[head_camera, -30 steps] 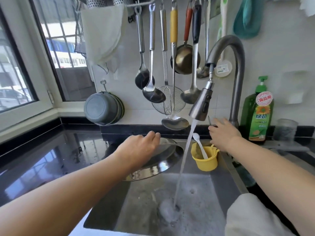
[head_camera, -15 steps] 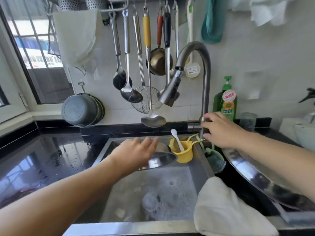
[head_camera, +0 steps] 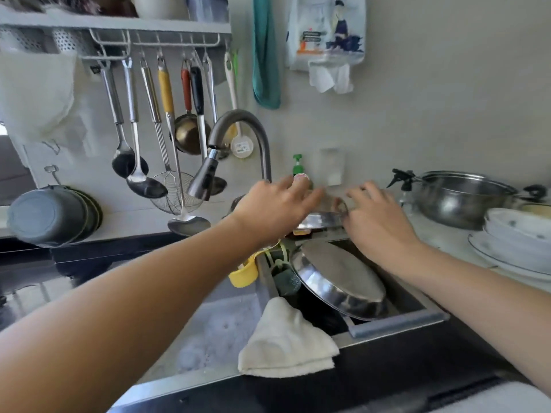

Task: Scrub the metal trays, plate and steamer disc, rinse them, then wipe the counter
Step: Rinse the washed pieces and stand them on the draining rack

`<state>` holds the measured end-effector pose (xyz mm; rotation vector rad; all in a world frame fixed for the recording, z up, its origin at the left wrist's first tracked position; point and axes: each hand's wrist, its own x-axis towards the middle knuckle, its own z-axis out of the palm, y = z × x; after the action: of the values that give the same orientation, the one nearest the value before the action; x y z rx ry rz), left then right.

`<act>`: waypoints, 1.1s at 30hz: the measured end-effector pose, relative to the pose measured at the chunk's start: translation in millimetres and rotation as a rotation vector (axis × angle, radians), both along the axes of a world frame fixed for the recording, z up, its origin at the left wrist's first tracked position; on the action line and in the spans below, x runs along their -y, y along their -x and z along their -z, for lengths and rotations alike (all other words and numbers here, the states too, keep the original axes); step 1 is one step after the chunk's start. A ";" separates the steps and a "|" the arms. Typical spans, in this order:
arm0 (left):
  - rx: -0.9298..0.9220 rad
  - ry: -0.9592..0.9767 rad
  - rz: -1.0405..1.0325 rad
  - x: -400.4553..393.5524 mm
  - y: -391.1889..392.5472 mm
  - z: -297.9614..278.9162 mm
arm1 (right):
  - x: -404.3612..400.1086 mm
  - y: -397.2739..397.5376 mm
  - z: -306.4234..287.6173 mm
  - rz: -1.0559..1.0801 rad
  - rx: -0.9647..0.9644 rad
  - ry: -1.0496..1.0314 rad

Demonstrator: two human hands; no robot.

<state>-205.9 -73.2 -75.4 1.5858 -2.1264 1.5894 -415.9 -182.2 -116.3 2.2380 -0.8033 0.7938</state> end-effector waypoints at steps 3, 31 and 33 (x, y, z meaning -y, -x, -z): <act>-0.292 -0.105 -0.302 -0.5 6.3 9.2 | 12.2 46.2 21.4 0.093 0.018 0.028; -2.400 -0.642 -0.231 60.1 59.2 118.7 | -15.9 89.4 122.5 0.398 -0.118 -0.795; -2.197 -0.741 -0.390 61.3 59.3 113.9 | -15.7 91.1 123.2 0.381 -0.058 -0.876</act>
<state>-265.2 -134.4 -189.3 1.9276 -0.8056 -1.1277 -507.0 -166.5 -239.5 2.6579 -1.7279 0.1840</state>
